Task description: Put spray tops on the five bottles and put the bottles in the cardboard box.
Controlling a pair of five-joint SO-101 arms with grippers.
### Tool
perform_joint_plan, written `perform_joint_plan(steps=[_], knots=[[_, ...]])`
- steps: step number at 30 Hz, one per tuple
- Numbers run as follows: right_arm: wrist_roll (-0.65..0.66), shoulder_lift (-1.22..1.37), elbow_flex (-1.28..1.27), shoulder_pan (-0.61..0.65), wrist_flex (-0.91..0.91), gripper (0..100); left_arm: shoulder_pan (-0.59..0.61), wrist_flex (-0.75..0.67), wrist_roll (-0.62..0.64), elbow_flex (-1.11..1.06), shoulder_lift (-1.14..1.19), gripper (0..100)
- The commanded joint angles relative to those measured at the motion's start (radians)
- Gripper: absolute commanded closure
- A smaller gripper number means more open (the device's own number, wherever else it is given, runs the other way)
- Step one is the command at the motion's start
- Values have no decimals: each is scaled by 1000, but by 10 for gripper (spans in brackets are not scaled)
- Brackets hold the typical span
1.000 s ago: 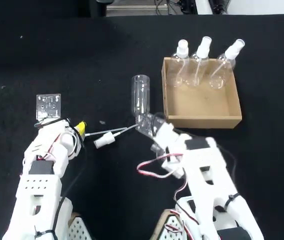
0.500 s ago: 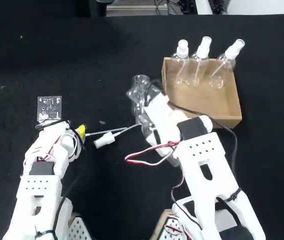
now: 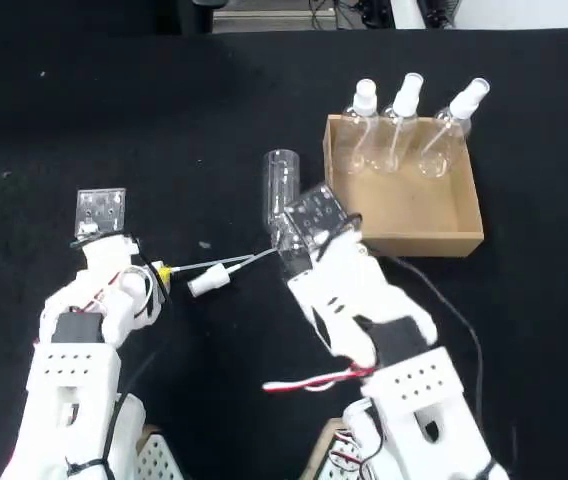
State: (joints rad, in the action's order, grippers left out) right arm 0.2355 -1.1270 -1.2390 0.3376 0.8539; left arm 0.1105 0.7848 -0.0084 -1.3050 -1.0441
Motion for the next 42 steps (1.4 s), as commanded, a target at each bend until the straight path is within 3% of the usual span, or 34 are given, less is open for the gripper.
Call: perform_joint_plan(steps=[1,5,20,26,32,37,42], knots=[[-6,-70,-13,15,-32,988,12,35,-5,87,-2,786],[-6,-73,-21,21,-32,988,12,34,38,114,72,785],[-3,-76,-42,21,-40,988,107,43,43,450,717,785],[2,-76,-87,20,-101,988,222,43,86,568,778,786],[2,-76,-88,20,-103,988,246,54,107,628,778,786],[2,-76,-88,20,-103,988,206,241,101,722,778,786],[2,-76,-88,20,-103,988,81,394,12,777,778,786]])
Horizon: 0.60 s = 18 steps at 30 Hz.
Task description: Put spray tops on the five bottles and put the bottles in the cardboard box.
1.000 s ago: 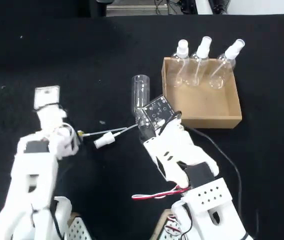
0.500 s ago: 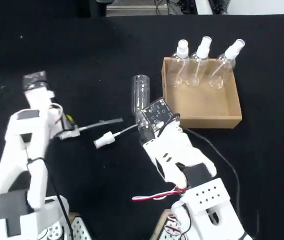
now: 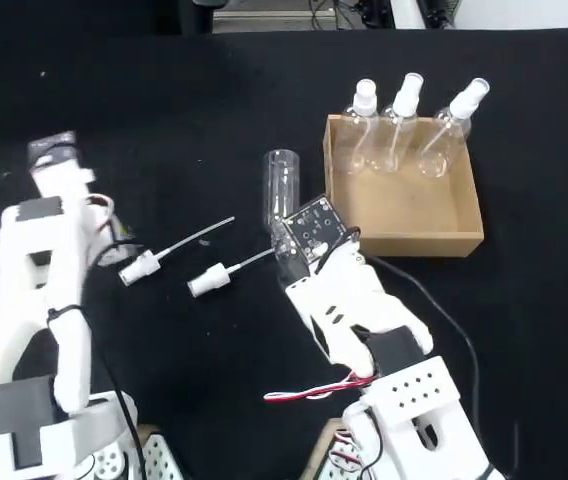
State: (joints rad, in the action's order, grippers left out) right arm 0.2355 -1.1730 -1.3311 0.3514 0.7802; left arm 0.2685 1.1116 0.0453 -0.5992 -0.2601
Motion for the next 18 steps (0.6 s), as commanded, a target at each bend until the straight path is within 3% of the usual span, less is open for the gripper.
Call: perform_joint_plan(steps=[1,7,11,14,18], knots=[[2,-30,4,6,-29,988,-101,74,-48,70,-3,786],[2,-30,4,6,-26,988,-104,-58,-52,-70,-5,786],[2,-30,4,6,-26,988,-73,-121,-166,-142,5,786],[2,-30,4,6,-28,988,-18,-186,-255,-165,5,786],[3,-30,4,6,-26,988,84,-292,-278,-136,6,786]])
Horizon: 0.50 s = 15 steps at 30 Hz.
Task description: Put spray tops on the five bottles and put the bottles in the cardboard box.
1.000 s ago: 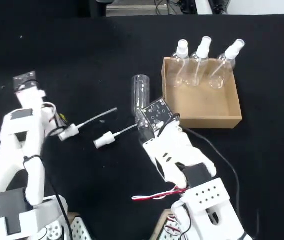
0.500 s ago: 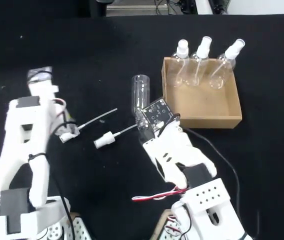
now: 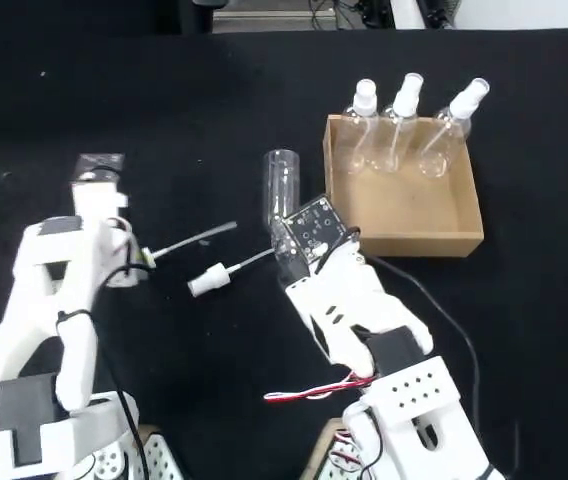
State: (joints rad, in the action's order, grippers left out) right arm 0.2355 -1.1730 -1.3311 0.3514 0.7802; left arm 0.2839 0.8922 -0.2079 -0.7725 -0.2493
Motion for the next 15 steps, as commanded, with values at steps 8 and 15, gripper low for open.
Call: perform_joint_plan(steps=[8,15], knots=[[3,-30,4,6,-26,988,87,-137,-14,93,-5,786],[3,-30,2,3,-25,988,67,-37,204,191,-17,785]])
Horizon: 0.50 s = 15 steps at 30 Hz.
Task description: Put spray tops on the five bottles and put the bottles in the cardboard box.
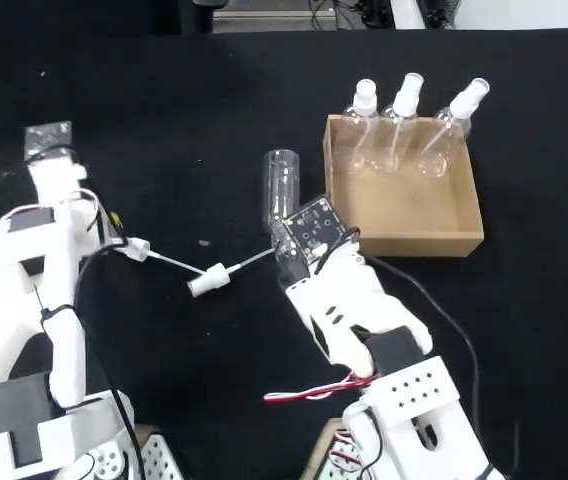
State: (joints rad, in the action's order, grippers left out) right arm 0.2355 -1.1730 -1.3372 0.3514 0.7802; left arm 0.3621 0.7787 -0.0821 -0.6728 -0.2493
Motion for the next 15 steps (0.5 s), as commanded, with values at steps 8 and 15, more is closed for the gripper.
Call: perform_joint_plan(steps=[8,15], knots=[[3,-30,8,3,-25,988,-102,427,405,265,64,785],[3,-30,8,3,-21,988,-182,440,637,317,232,684]])
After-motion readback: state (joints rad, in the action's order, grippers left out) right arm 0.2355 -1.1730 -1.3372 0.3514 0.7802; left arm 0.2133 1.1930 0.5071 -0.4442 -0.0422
